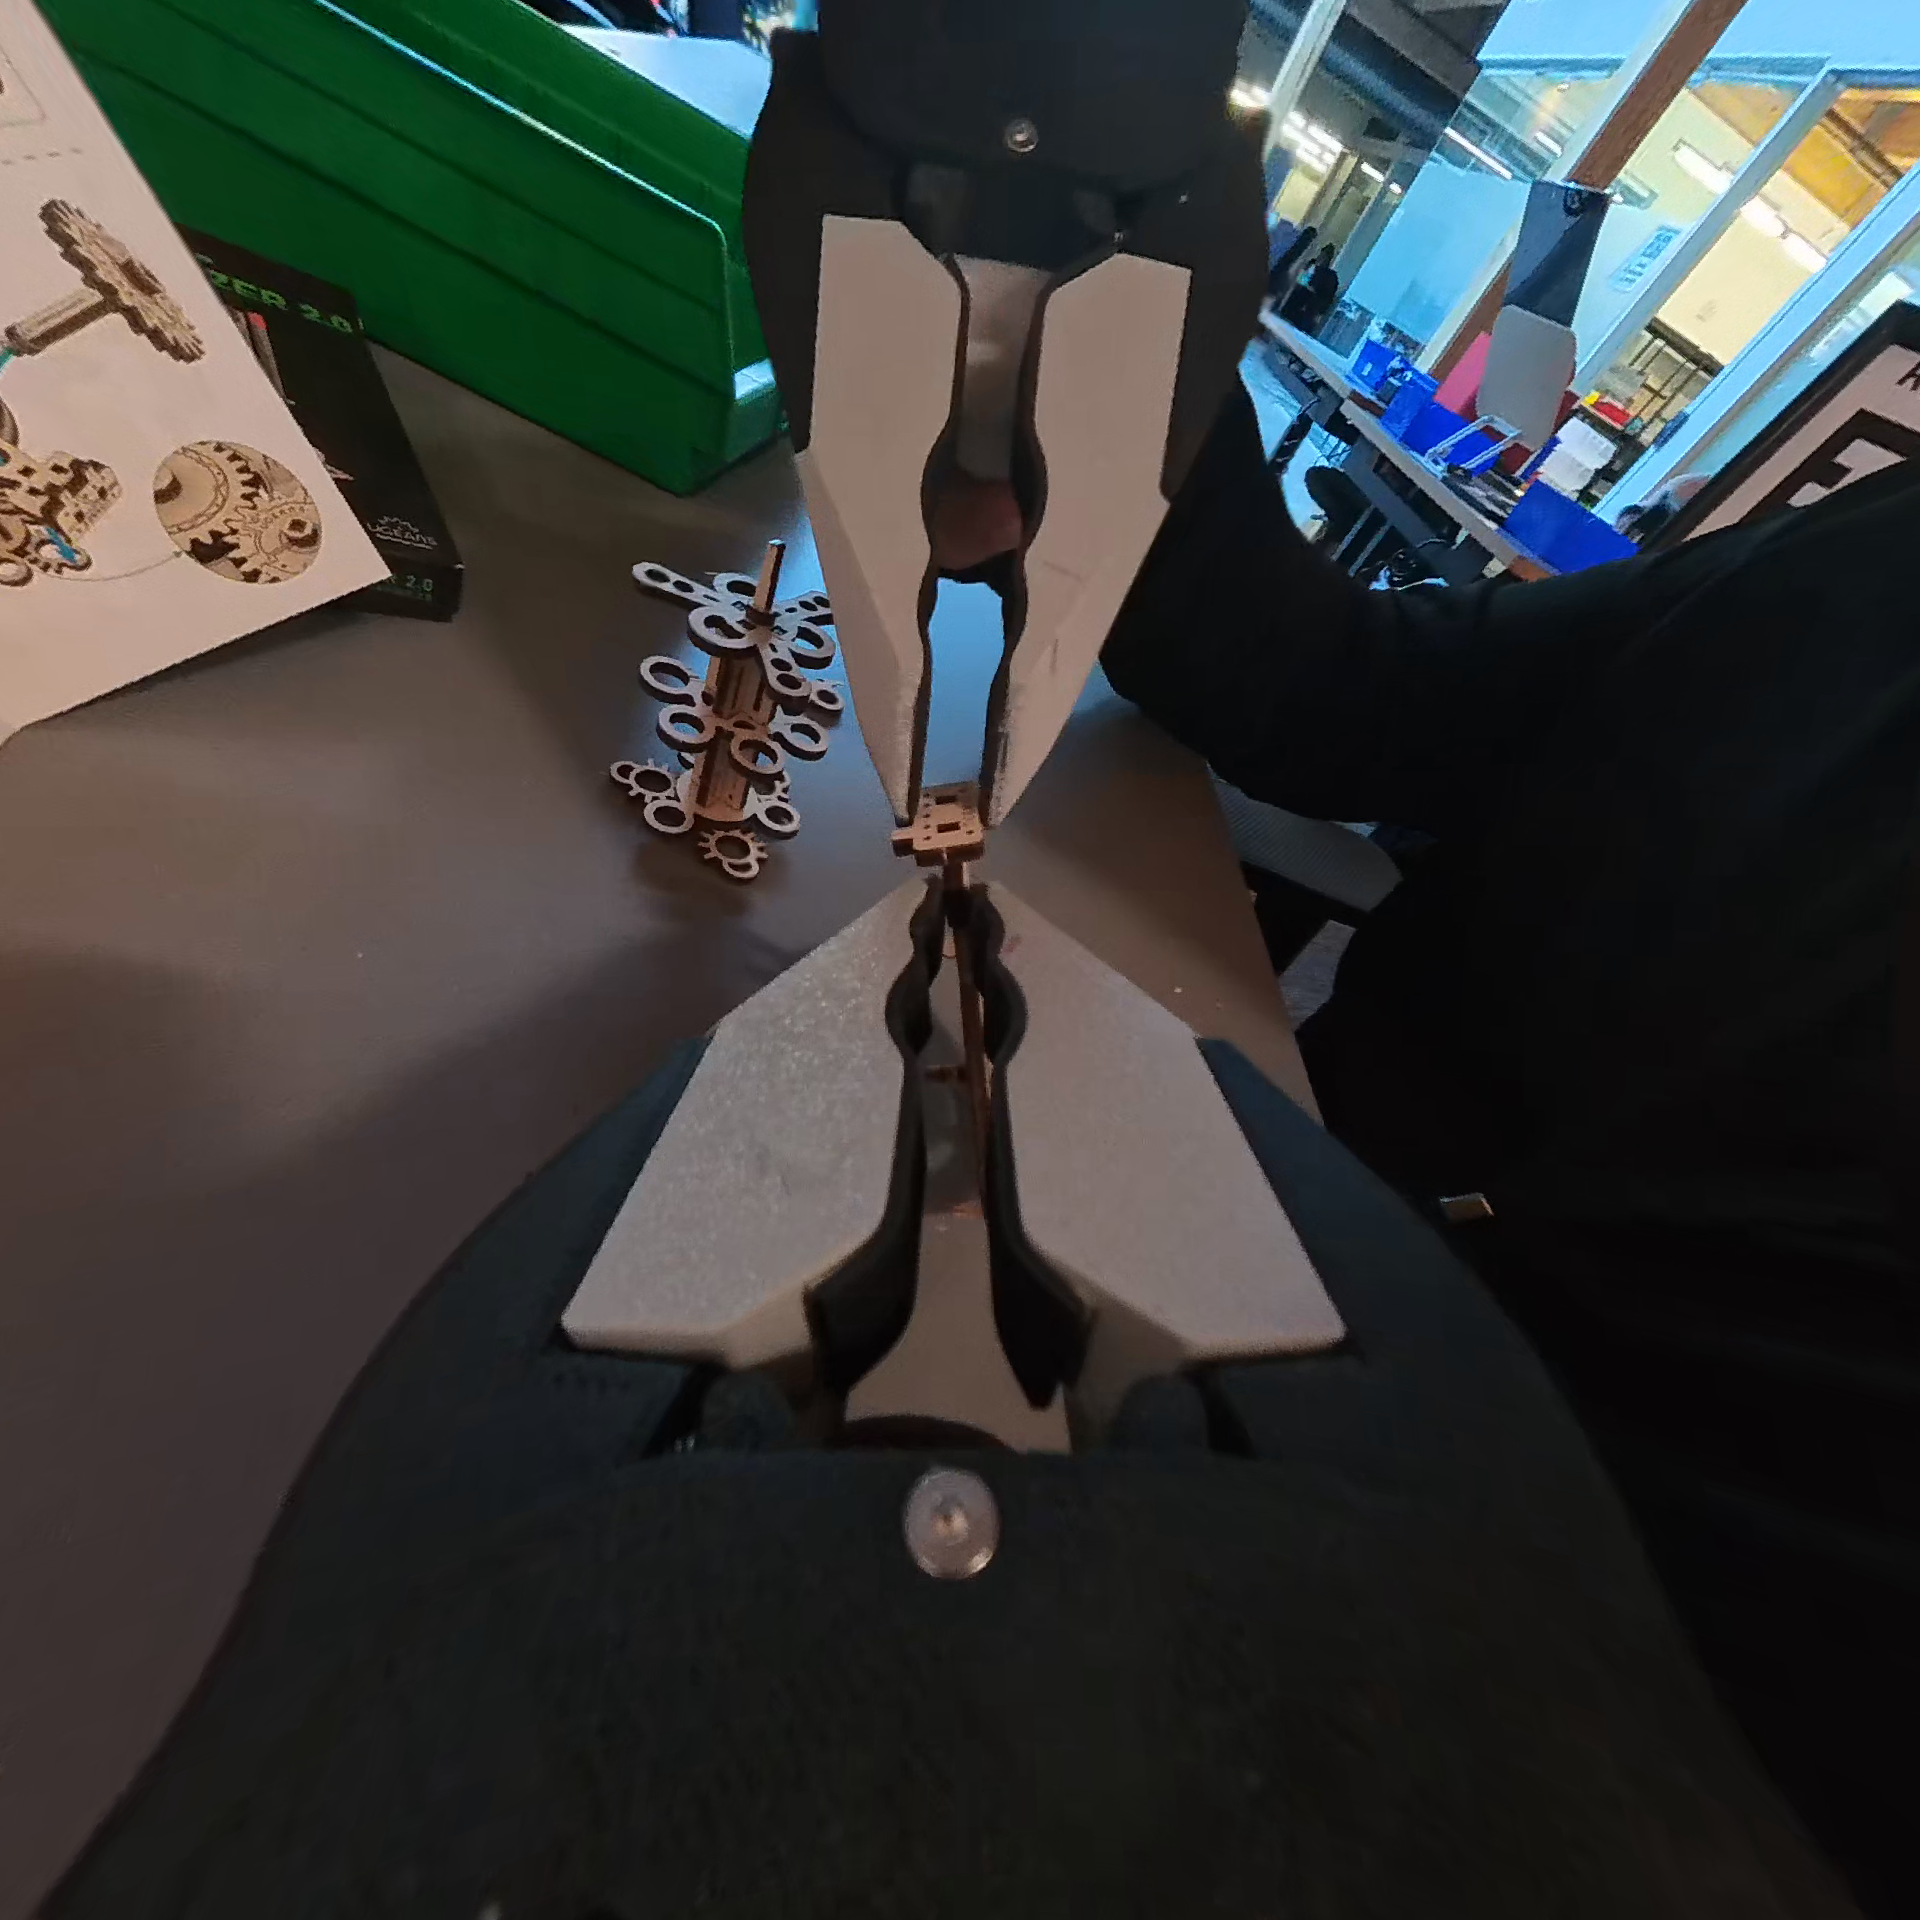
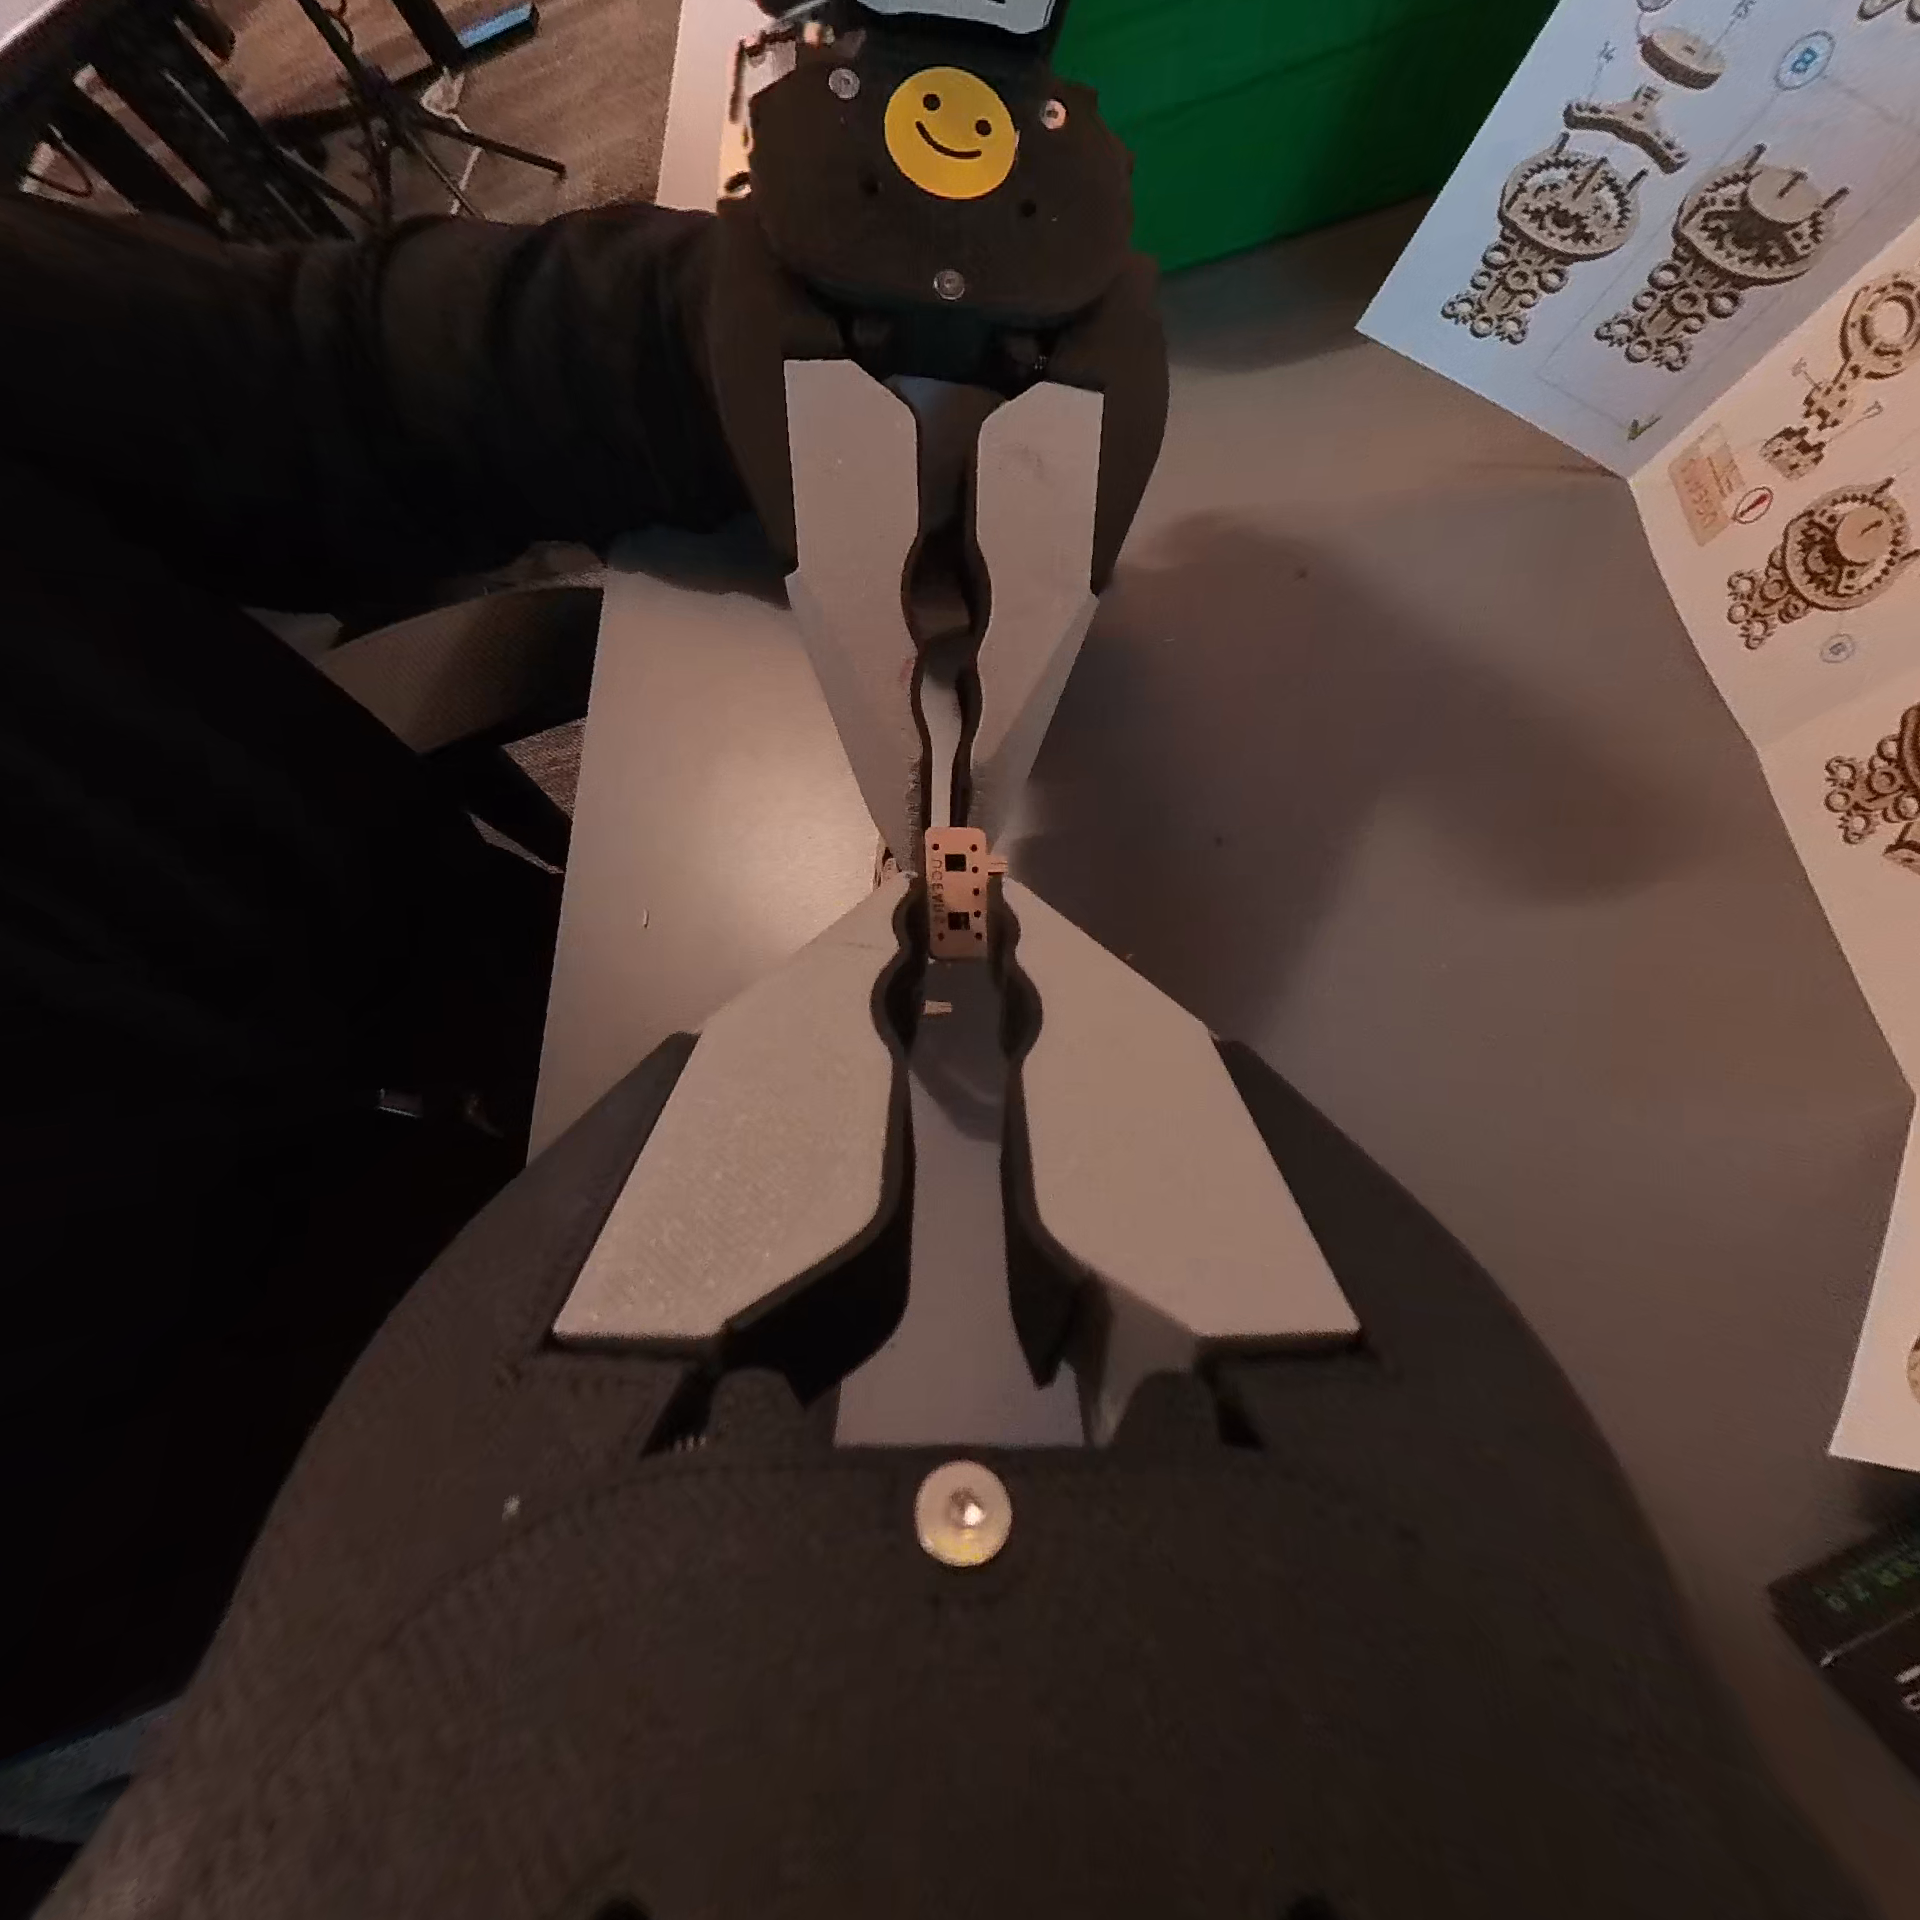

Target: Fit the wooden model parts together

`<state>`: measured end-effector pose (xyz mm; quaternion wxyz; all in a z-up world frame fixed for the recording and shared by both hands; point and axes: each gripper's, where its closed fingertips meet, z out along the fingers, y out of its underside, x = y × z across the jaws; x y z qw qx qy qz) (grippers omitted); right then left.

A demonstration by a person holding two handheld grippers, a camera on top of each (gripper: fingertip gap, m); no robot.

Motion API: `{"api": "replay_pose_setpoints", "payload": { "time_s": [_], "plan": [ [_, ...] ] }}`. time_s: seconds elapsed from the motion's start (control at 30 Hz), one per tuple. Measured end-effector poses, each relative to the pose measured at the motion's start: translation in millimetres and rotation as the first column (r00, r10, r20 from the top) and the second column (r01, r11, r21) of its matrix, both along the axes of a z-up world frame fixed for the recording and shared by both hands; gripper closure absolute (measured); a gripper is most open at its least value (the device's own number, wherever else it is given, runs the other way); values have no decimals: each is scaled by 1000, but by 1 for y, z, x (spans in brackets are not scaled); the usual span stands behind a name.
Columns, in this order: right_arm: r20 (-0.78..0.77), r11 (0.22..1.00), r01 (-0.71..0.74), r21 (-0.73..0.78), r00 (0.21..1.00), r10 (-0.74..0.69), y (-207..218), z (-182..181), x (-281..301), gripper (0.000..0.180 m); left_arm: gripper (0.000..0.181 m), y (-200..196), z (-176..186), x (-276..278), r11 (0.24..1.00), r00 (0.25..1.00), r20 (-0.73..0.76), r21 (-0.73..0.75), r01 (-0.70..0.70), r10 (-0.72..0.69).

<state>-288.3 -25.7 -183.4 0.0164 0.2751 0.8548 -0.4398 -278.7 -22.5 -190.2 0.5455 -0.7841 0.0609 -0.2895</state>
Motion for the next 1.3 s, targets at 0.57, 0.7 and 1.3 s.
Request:
{"api": "replay_pose_setpoints", "payload": {
  "time_s": [0.57, 0.7, 1.3],
  "plan": [
    [-99, 999, 1, 39, 995, 3, 8, -2, 2, 172, 177, 10, -3, -5, 991, 961, -260, 118, -64, 93],
    [-96, 999, 3, 44, 995, 1, 7, -5, 1, 172, 177, 9, -6, -5, 994, 955, -284, 80, -68, 88],
    [61, 963, -71, 260, 996, 57, 16, -53, 31, 172, 180, -11, 25, -6, 967, 923, -375, 255, 17, 83]
  ]
}}
